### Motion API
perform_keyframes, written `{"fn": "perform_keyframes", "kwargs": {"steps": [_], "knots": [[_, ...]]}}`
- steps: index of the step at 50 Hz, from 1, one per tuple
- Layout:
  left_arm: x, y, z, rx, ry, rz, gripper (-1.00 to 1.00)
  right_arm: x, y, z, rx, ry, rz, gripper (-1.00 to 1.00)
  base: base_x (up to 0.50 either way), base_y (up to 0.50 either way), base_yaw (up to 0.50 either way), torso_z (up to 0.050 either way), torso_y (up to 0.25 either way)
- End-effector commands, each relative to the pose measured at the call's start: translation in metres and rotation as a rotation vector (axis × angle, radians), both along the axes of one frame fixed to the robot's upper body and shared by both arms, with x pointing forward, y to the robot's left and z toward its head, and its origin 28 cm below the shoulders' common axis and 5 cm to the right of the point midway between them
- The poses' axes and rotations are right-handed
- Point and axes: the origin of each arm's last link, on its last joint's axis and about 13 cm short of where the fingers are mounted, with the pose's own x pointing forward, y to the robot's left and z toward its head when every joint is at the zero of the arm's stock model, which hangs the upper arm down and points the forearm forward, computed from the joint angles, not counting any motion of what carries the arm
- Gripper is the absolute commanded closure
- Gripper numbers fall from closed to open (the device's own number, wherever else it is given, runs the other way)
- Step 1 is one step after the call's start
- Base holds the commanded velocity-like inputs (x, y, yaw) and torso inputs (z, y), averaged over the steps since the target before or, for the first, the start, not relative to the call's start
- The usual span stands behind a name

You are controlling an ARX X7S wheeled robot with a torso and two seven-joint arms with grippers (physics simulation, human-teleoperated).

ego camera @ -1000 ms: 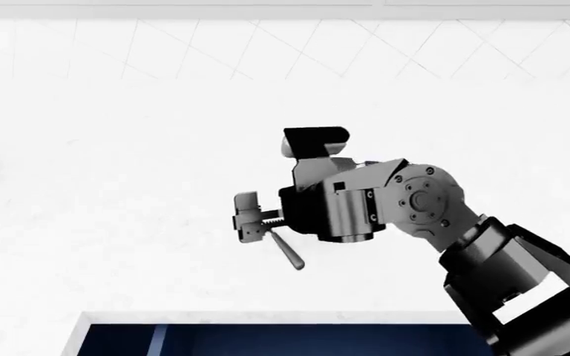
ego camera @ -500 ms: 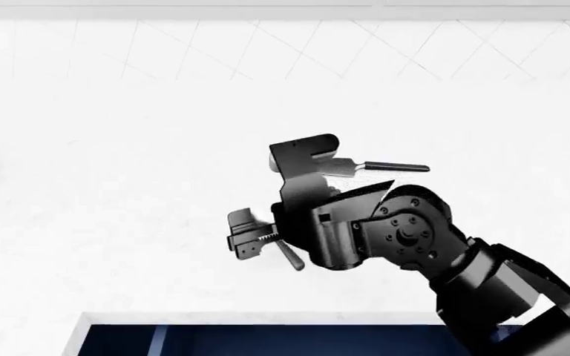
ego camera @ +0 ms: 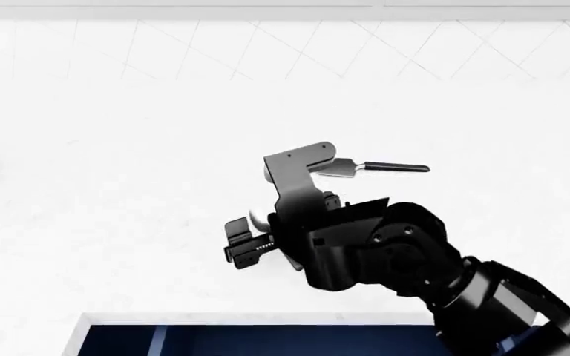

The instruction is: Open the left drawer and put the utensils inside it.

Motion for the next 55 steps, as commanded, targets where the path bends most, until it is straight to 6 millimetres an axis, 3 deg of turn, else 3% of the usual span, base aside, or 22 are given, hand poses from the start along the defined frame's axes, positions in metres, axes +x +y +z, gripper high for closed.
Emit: {"fn": "perform_keyframes", "kwargs": {"steps": [1, 14, 24, 25, 41, 55], "knots": [[0.002, 0.000, -0.003, 0.001, 0.006, -0.001, -1.00, -0.043, 0.008, -0.069, 0.072, 0.625, 0.246, -1.00, 0.00, 0.00, 0.01, -0.010, 0.000], [0.003, -0.001, -0.008, -0.001, 0.014, 0.004, -1.00, -0.037, 0.014, -0.103, 0.042, 0.705, 0.256, -1.00, 0.00, 0.01, 0.01, -0.005, 0.000], [0.004, 0.000, -0.007, 0.001, 0.014, 0.006, -1.00, -0.033, 0.004, -0.112, 0.067, 0.718, 0.213, -1.00, 0.00, 0.01, 0.01, -0.005, 0.000], [0.004, 0.000, -0.006, 0.001, 0.012, 0.005, -1.00, -0.032, 0.004, -0.112, 0.074, 0.704, 0.199, 1.00, 0.00, 0.01, 0.01, -0.010, 0.000], [0.001, 0.000, -0.004, 0.004, 0.006, 0.006, -1.00, -0.029, 0.000, -0.107, 0.093, 0.676, 0.181, 1.00, 0.00, 0.01, 0.01, -0.004, 0.000], [0.003, 0.000, -0.002, 0.007, 0.006, 0.002, -1.00, -0.055, -0.028, -0.027, 0.200, 0.401, 0.153, 1.00, 0.00, 0.00, 0.00, -0.003, 0.000]]}}
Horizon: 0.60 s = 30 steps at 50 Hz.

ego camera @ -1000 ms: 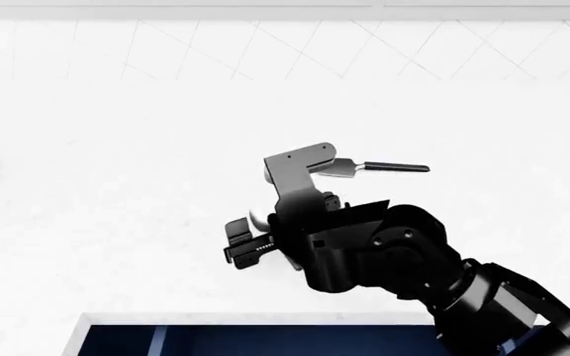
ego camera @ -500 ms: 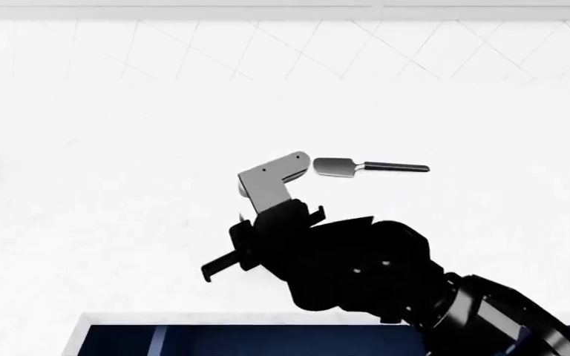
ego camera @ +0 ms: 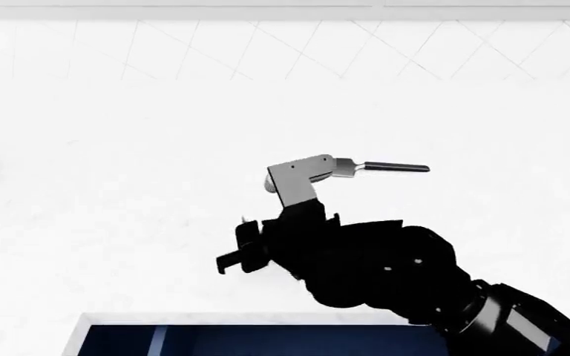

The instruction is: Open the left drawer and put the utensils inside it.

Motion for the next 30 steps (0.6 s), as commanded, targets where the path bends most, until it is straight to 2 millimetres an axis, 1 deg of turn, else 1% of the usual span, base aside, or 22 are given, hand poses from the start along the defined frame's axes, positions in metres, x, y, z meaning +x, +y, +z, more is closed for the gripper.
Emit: {"fn": "perform_keyframes", "kwargs": {"steps": [1, 2, 4, 8, 12, 18, 24, 30], "knots": [[0.001, 0.000, 0.002, 0.003, -0.001, -0.003, -1.00, -0.048, -0.023, -0.010, 0.016, 0.403, 0.091, 1.00, 0.00, 0.00, 0.00, -0.010, 0.000], [0.002, 0.000, 0.002, 0.004, 0.000, -0.003, -1.00, -0.050, -0.026, -0.002, 0.031, 0.382, 0.087, 1.00, 0.00, 0.00, 0.00, 0.000, 0.000], [0.002, 0.000, 0.002, 0.004, 0.002, -0.004, -1.00, -0.054, -0.029, 0.006, 0.035, 0.362, 0.084, 1.00, 0.00, 0.00, 0.00, 0.000, 0.000], [0.002, 0.001, 0.003, 0.004, 0.000, -0.004, -1.00, -0.059, -0.033, 0.014, 0.033, 0.336, 0.080, 1.00, 0.00, 0.00, 0.00, 0.000, 0.000], [0.002, 0.001, 0.004, 0.003, -0.001, -0.005, -1.00, -0.064, -0.036, 0.031, 0.043, 0.298, 0.089, 1.00, 0.00, 0.00, 0.00, 0.000, 0.000], [0.002, 0.001, 0.003, 0.005, 0.001, -0.006, -1.00, -0.070, -0.041, 0.045, 0.032, 0.255, 0.099, 1.00, 0.00, 0.00, 0.00, 0.000, 0.000], [0.004, 0.000, 0.000, 0.003, 0.004, -0.007, -1.00, -0.076, -0.043, 0.061, 0.008, 0.199, 0.161, 1.00, 0.00, 0.00, 0.00, 0.000, 0.000], [0.004, 0.000, 0.000, 0.003, 0.005, -0.007, -1.00, -0.075, -0.047, 0.074, -0.002, 0.163, 0.168, 1.00, 0.00, 0.00, 0.00, 0.000, 0.000]]}}
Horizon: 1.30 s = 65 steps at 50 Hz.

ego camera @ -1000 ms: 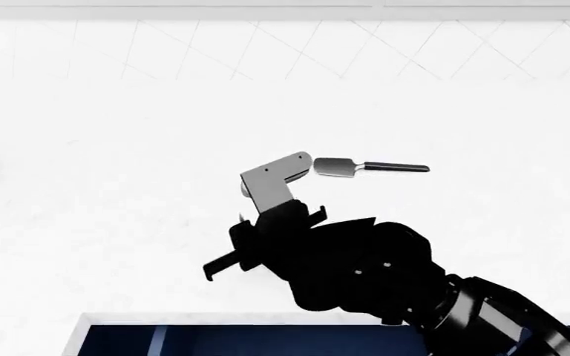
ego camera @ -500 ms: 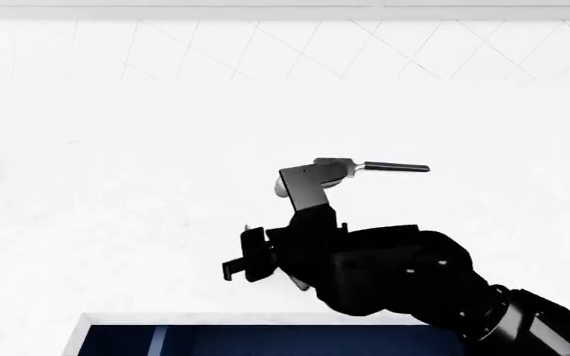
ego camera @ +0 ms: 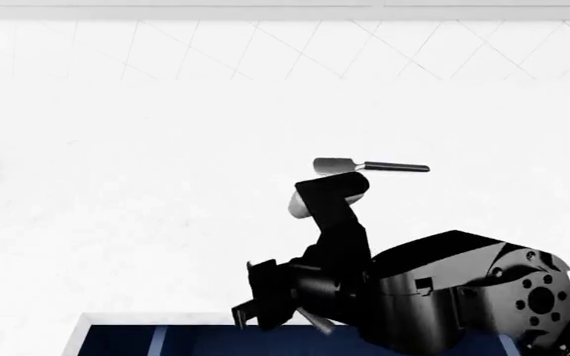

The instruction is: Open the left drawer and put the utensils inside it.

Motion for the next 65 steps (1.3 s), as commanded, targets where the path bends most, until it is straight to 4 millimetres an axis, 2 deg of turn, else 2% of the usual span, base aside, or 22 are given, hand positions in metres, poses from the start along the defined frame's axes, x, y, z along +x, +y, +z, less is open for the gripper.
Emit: {"fn": "perform_keyframes", "kwargs": {"steps": [1, 8, 14, 19, 23, 31, 47, 65], "knots": [[0.001, 0.000, -0.001, 0.000, 0.002, -0.001, -1.00, -0.011, -0.008, 0.024, -0.030, -0.056, 0.066, 1.00, 0.00, 0.00, 0.00, 0.000, 0.000], [0.002, 0.000, -0.002, 0.000, 0.005, -0.002, -1.00, -0.012, -0.011, 0.037, -0.125, -0.126, 0.111, 1.00, 0.00, 0.00, 0.00, 0.000, 0.000], [0.002, 0.000, -0.003, -0.002, 0.006, -0.001, -1.00, -0.012, -0.013, 0.051, -0.217, -0.136, 0.222, 1.00, 0.00, 0.00, 0.00, 0.000, 0.000], [0.002, 0.000, -0.003, -0.006, 0.005, 0.000, -1.00, -0.010, -0.013, 0.059, -0.209, -0.137, 0.224, 1.00, 0.00, 0.00, 0.00, 0.000, 0.000], [0.001, 0.000, -0.002, -0.005, 0.004, 0.002, -1.00, -0.019, -0.008, 0.064, -0.141, -0.131, 0.281, 1.00, 0.00, 0.00, 0.00, 0.000, 0.000], [0.000, 0.000, -0.001, -0.005, 0.004, 0.002, -1.00, -0.025, -0.007, 0.070, -0.174, -0.186, 0.351, 1.00, 0.00, 0.00, 0.00, 0.000, 0.000], [0.001, 0.000, -0.002, -0.006, 0.004, 0.001, -1.00, -0.045, 0.001, 0.067, -0.225, -0.213, 0.509, 1.00, 0.00, 0.00, 0.00, 0.000, 0.000], [0.000, 0.000, -0.002, -0.007, 0.003, 0.003, -1.00, -0.041, -0.004, 0.059, -0.274, -0.199, 0.540, 1.00, 0.00, 0.00, 0.00, 0.000, 0.000]]}}
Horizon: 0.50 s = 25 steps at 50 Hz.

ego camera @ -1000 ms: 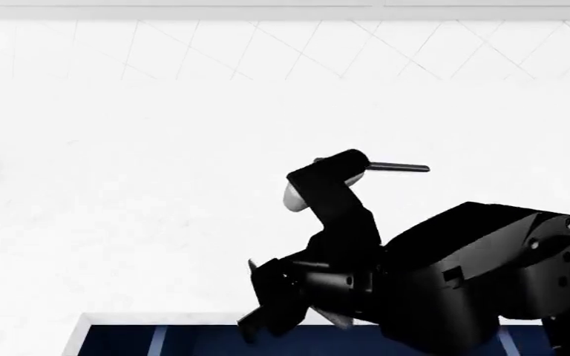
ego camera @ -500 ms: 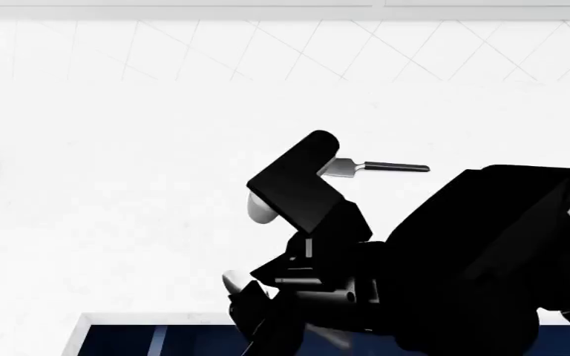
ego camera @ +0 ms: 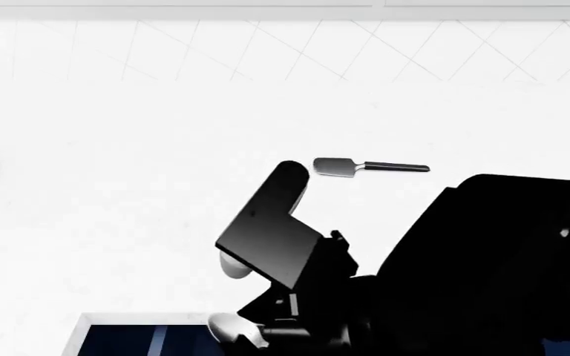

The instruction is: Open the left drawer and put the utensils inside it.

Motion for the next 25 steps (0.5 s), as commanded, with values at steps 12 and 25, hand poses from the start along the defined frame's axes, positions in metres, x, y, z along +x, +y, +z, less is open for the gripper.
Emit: {"fn": "perform_keyframes", "kwargs": {"steps": [12, 25], "knots": [[0.000, 0.000, 0.000, 0.000, 0.002, 0.001, -1.00, -0.005, -0.002, -0.008, -0.044, 0.032, 0.075, 1.00, 0.00, 0.00, 0.00, 0.000, 0.000], [0.000, 0.000, 0.000, 0.001, 0.002, 0.001, -1.00, 0.004, -0.005, -0.027, -0.069, 0.071, 0.040, 1.00, 0.00, 0.00, 0.00, 0.000, 0.000]]}}
